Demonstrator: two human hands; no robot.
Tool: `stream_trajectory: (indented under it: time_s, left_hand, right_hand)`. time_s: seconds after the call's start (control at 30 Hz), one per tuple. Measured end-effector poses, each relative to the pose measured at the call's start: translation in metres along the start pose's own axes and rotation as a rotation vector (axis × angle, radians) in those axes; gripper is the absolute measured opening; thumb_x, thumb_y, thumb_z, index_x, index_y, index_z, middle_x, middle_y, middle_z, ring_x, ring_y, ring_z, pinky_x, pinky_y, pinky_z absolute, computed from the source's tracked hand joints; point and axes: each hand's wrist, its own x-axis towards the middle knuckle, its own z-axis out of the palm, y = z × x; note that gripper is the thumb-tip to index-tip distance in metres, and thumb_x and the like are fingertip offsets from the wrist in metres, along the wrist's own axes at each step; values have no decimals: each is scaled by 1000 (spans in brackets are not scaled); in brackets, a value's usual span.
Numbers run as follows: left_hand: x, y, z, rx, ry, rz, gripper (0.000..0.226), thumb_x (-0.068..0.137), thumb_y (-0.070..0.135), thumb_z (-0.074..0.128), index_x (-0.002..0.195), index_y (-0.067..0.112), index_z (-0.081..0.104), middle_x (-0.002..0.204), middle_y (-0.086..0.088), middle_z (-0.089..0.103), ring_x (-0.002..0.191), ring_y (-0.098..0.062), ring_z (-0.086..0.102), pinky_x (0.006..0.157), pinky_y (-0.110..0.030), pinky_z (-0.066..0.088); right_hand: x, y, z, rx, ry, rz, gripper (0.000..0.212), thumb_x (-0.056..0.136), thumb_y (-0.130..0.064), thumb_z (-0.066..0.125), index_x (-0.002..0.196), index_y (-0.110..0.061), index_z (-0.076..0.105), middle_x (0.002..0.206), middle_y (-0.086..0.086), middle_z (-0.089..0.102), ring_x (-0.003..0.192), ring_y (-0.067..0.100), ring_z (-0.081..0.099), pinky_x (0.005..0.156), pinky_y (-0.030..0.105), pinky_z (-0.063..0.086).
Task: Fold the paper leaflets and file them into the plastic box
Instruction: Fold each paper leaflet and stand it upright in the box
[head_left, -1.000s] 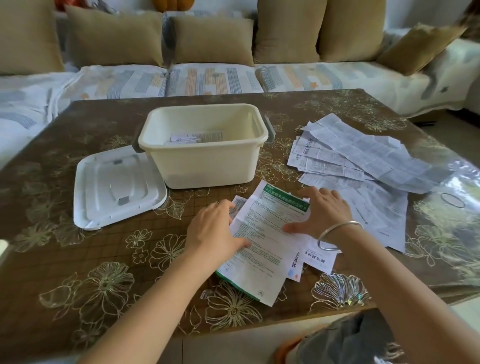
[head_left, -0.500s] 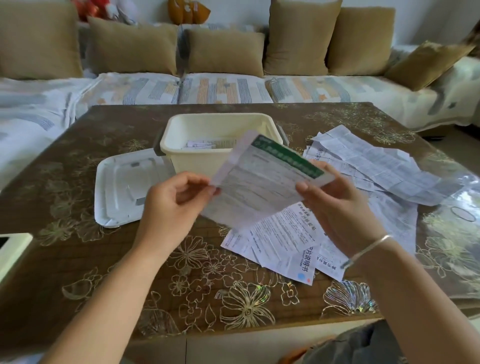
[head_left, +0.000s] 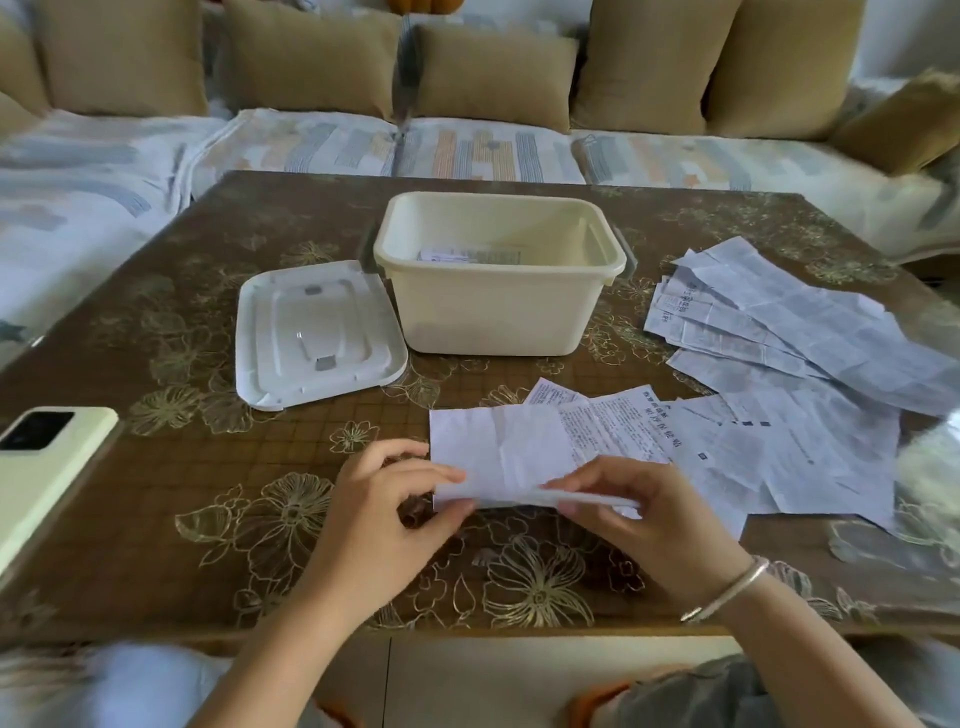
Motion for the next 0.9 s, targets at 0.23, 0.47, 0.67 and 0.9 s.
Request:
stream_trajectory:
  time_s: [0.23,0.47,0.67,0.9]
  left_hand:
    - [-2,-3,12,73,98,-75,47,81,66,46,82,31,78,83,24,66,98,2,48,88,-33,37]
    - [-1,3,21,319,210,-140,30,78,57,62,65,31,56,81,17,59,89,-12,48,75,-30,33]
    - [-1,9,24,418,205,-171,41,76,54,65,101,22,62,103,6,63,96,-18,56,79,-32,42]
    - [4,15,27,429,128,-33,50,75,21,79,122,16,63,127,-3,57,118,-24,50,100,-42,45]
  right_hand:
    - [11,8,19,-63,227,129,35,74,-61,63,99,-39,53,84,5,72,77,22,69,69,46,57]
    - [25,11,30,-246,334,236,46,82,-27,72,121,-33,47,89,-15,66,68,3,64,64,29,56]
    - [24,11,33,-400,359,153,54,79,-24,75,125,-31,49,109,-12,53,75,2,56,65,22,49]
    - [24,17,36,-791,369,-140,39,70,-14,79,106,-23,65,115,-1,60,105,21,52,79,33,50]
